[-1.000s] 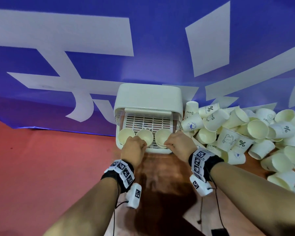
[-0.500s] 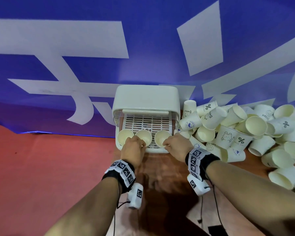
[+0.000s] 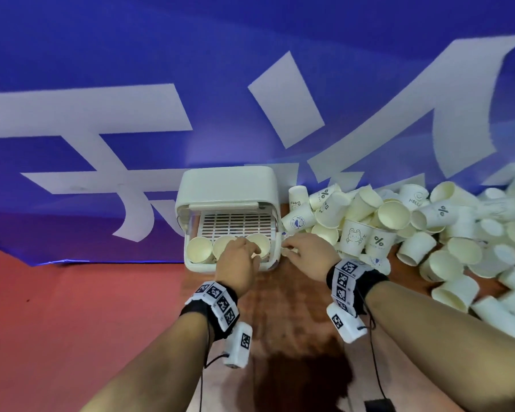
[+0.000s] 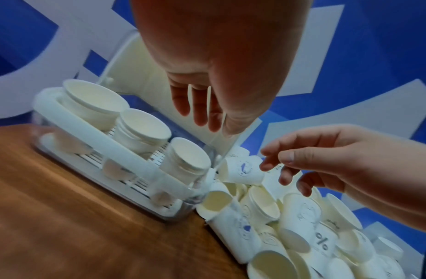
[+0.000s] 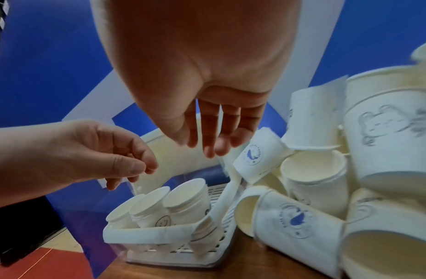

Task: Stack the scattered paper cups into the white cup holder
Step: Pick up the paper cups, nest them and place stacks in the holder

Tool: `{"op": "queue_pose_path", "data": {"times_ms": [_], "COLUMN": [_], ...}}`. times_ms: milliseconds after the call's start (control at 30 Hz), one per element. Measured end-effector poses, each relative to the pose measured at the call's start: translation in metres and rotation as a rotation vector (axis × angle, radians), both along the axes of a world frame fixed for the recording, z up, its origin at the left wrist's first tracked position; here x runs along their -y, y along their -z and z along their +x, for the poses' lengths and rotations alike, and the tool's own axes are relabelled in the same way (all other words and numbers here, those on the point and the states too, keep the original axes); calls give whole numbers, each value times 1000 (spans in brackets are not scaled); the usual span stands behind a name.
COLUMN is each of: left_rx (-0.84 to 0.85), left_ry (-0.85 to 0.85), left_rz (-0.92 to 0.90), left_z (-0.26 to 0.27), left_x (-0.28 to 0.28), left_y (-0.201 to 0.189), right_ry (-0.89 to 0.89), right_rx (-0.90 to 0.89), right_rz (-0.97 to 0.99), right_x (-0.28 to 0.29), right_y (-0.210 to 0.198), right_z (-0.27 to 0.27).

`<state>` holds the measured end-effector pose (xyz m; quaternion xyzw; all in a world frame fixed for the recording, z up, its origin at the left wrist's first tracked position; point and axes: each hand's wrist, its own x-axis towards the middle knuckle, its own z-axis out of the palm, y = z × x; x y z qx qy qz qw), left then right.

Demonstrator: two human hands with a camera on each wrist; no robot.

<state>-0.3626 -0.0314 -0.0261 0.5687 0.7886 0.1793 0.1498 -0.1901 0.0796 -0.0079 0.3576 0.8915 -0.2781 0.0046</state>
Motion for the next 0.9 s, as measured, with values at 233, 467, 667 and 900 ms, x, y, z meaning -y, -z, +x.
{"op": "queue_pose_path", "data": {"times_ms": [233,467,667,900], "left_rx": [35,87,88,64], "left_ry": [137,239,257,251], "left_rz": [43,80,122,2], "left_z": [90,170,222,262], "left_x": [-48,-98,-135,-166], "left_y": [-12,-13,-10,3], "right_ry": [138,313,409,459], "right_rx": [-5,-31,-76,-143], "right_rz": [47,54,33,-22], "right_x": [-23,-61,-99,-124], "right_y": [-16,-21,-16,5], "right_z": [99,201,261,305]}}
